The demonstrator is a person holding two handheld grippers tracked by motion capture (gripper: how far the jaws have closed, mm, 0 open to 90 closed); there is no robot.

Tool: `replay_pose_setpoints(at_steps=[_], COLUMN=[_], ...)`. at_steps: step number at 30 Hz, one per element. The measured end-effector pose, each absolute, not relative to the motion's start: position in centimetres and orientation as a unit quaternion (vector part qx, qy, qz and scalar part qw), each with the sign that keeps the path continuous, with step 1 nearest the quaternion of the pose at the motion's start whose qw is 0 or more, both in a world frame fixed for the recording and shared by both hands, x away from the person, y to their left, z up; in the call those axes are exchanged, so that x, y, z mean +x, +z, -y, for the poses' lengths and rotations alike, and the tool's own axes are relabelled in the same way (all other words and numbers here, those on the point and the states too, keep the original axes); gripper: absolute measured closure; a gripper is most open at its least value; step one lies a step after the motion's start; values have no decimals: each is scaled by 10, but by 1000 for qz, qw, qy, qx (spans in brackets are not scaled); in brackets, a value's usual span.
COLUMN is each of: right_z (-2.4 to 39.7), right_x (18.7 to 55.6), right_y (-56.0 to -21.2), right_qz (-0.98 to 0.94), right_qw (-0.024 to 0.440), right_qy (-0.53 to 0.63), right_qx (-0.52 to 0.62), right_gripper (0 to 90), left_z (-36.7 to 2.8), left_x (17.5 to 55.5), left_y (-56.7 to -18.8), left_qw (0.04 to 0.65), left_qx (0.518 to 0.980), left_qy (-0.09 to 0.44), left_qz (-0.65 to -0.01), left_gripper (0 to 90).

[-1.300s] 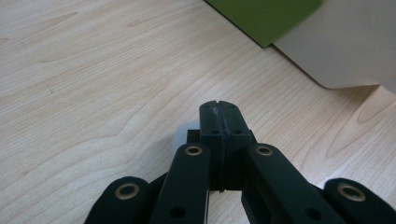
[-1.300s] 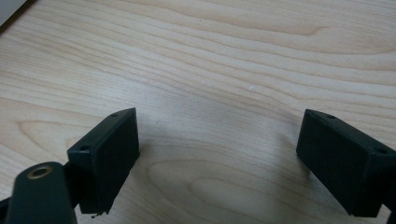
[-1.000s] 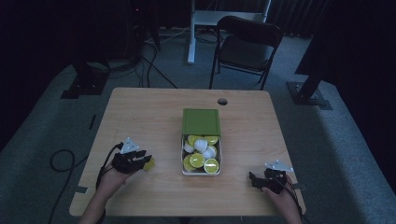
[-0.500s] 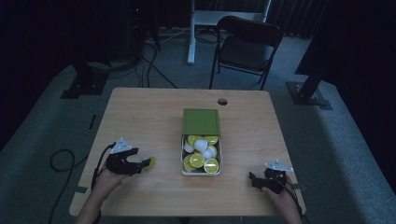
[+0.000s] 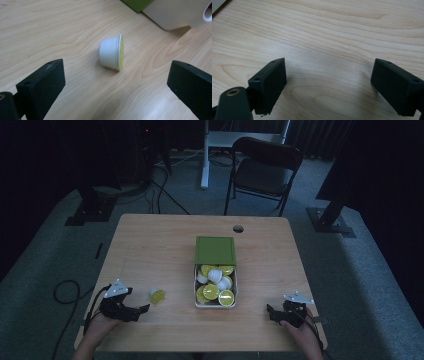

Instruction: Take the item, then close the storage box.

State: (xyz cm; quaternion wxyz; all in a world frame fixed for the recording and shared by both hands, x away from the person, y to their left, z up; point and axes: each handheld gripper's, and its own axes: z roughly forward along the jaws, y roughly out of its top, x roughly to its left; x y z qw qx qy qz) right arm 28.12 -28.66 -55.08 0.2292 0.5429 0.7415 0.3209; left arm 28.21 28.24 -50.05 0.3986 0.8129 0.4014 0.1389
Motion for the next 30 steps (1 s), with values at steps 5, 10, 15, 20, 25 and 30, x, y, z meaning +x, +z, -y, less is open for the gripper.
replay_pose_setpoints(at_steps=[5, 10, 15, 20, 25, 30], right_z=[287, 287, 287, 287, 287, 287], right_x=[281, 281, 281, 281, 281, 281], right_y=[-551, -551, -551, -551, -551, -551], right_qz=[-742, -741, -741, -741, -741, -741], right_qw=[229, 229, 229, 229, 229, 229], right_qy=[321, 321, 321, 321, 321, 321], right_qx=[543, 543, 543, 543, 543, 543], right_gripper=[125, 125, 125, 125, 125, 125], left_z=[-288, -288, -286, -284, -285, -280], left_x=[271, 265, 261, 260, 260, 259], left_y=[-507, -516, -524, -532, -535, -533], left_qw=[413, 411, 398, 374, 367, 363], left_qx=[804, 814, 828, 840, 844, 847], left_qy=[162, 151, 148, 148, 146, 148], left_qz=[-395, -381, -366, -364, -363, -360], left_gripper=[19, 19, 19, 20, 19, 19])
